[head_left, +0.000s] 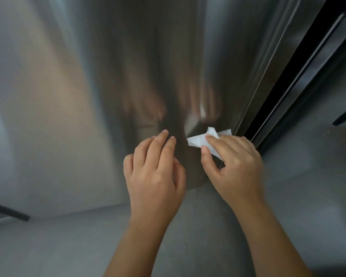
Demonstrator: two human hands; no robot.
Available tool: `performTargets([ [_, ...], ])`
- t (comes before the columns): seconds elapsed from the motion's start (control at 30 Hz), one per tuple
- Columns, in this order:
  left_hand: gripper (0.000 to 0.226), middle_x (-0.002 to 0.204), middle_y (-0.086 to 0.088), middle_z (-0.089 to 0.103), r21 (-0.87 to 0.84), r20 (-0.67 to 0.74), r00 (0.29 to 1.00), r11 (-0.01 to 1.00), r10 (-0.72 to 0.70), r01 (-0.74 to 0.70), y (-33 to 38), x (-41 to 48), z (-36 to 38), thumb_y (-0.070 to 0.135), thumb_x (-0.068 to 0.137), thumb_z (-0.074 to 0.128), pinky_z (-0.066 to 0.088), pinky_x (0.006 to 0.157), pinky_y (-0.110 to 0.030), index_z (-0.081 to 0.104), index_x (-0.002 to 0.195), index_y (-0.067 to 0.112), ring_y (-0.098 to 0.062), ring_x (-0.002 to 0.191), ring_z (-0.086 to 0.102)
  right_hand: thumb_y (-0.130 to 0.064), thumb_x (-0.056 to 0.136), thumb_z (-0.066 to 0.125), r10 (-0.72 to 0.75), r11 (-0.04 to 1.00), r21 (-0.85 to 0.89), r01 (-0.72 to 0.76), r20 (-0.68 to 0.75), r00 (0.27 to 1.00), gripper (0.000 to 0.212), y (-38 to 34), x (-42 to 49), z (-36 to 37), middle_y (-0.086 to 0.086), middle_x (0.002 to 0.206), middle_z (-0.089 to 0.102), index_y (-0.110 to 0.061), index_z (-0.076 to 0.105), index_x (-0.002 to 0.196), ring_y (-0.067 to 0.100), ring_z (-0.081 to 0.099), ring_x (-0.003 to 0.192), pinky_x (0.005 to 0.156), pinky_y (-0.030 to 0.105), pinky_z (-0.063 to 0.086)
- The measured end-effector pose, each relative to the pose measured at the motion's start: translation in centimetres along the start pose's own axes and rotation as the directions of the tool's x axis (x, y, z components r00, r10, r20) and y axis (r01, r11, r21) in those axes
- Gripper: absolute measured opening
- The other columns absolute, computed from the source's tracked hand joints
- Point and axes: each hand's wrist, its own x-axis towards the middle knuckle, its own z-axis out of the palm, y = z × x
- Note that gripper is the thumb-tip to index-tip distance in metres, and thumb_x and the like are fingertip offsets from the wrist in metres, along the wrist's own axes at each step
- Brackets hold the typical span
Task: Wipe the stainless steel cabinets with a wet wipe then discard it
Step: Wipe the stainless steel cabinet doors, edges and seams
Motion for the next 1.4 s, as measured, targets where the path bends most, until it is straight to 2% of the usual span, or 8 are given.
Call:
performTargets([
  [0.13,0.031,0.114,-0.006,0.066,0.009,0.066,0.998,1.0,-0.003,0.003,0.4,3.3,-4.9,0.01,0.079,0.051,0.037,0.076,-0.034,0.07,0.103,0.006,-0.027,0.101,0.063,-0.025,0.085,0.054,-0.023,1.0,-0.003,0.023,0.055,0.998,0.029,-3.7,3.1,-3.2,0.007,0.078,0.069,-0.004,0.073,0.09,0.028,0.065,0.071,0.076,0.046,0.052],
  [0.3,0.032,0.116,-0.006,0.066,-0.046,0.144,0.981,0.989,-0.131,0.139,2.5,7.4,-11.8,0.012,0.081,0.048,0.038,0.086,-0.034,0.069,0.104,0.006,-0.026,0.108,0.061,-0.025,0.087,0.051,0.051,0.997,0.044,-0.06,0.173,0.984,0.031,-7.4,7.7,-8.3,0.01,0.08,0.07,-0.003,0.072,0.089,0.031,0.066,0.073,0.071,0.045,0.051],
  [0.43,0.033,0.117,-0.006,0.065,-0.07,0.174,0.951,0.96,-0.255,0.271,4.0,11.6,-16.8,0.013,0.08,0.05,0.044,0.087,-0.037,0.067,0.108,0.006,-0.027,0.109,0.06,-0.027,0.086,0.049,0.071,0.996,0.048,-0.081,0.191,0.979,0.033,-9.7,12.4,-13.1,0.009,0.081,0.07,-0.003,0.072,0.09,0.03,0.064,0.071,0.071,0.043,0.051],
  [0.53,0.034,0.116,-0.006,0.065,-0.057,0.19,0.949,0.963,-0.25,0.265,5.3,15.0,-20.2,0.007,0.074,0.06,0.044,0.087,-0.037,0.068,0.107,0.005,-0.027,0.109,0.06,-0.027,0.087,0.049,0.052,0.996,0.067,-0.065,0.189,0.981,0.033,-11.2,16.3,-16.5,0.009,0.08,0.069,-0.003,0.072,0.089,0.031,0.064,0.071,0.071,0.044,0.051],
  [0.87,0.038,0.116,-0.007,0.066,-0.03,0.176,0.961,0.974,-0.214,0.222,9.4,23.9,-29.8,0.01,0.073,0.062,0.036,0.09,-0.034,0.067,0.11,0.004,-0.028,0.11,0.06,-0.026,0.086,0.048,-0.069,0.992,0.117,0.043,0.226,0.972,0.033,-14.7,25.1,-26.2,0.008,0.083,0.07,-0.003,0.072,0.088,0.028,0.067,0.08,0.077,0.048,0.051],
  [1.03,0.041,0.115,-0.009,0.066,0.043,0.243,0.94,0.971,-0.24,0.237,10.5,25.6,-33.5,0.015,0.072,0.061,0.047,0.087,-0.044,0.066,0.111,0.004,-0.03,0.11,0.06,-0.027,0.084,0.046,-0.104,0.99,0.119,0.075,0.258,0.961,0.035,-15.5,27.5,-30.1,0.008,0.086,0.07,-0.003,0.072,0.09,0.027,0.067,0.086,0.081,0.05,0.05],
  [1.13,0.041,0.116,-0.011,0.065,0.09,0.269,0.924,0.962,-0.273,0.258,10.9,26.5,-35.5,0.017,0.072,0.061,0.045,0.089,-0.047,0.066,0.111,0.003,-0.032,0.111,0.06,-0.028,0.083,0.045,-0.102,0.991,0.115,0.071,0.284,0.953,0.036,-16.1,28.8,-32.2,0.008,0.089,0.069,-0.004,0.071,0.091,0.027,0.066,0.088,0.085,0.05,0.048],
  [1.4,0.045,0.115,-0.011,0.066,0.091,0.295,0.93,0.976,-0.218,0.199,13.7,27.7,-38.4,0.008,0.066,0.079,0.043,0.09,-0.054,0.067,0.109,0.002,-0.034,0.111,0.06,-0.029,0.083,0.044,-0.102,0.99,0.121,0.068,0.296,0.95,0.038,-16.5,30.6,-37.2,0.005,0.095,0.069,-0.006,0.071,0.094,0.024,0.066,0.092,0.09,0.05,0.044],
])
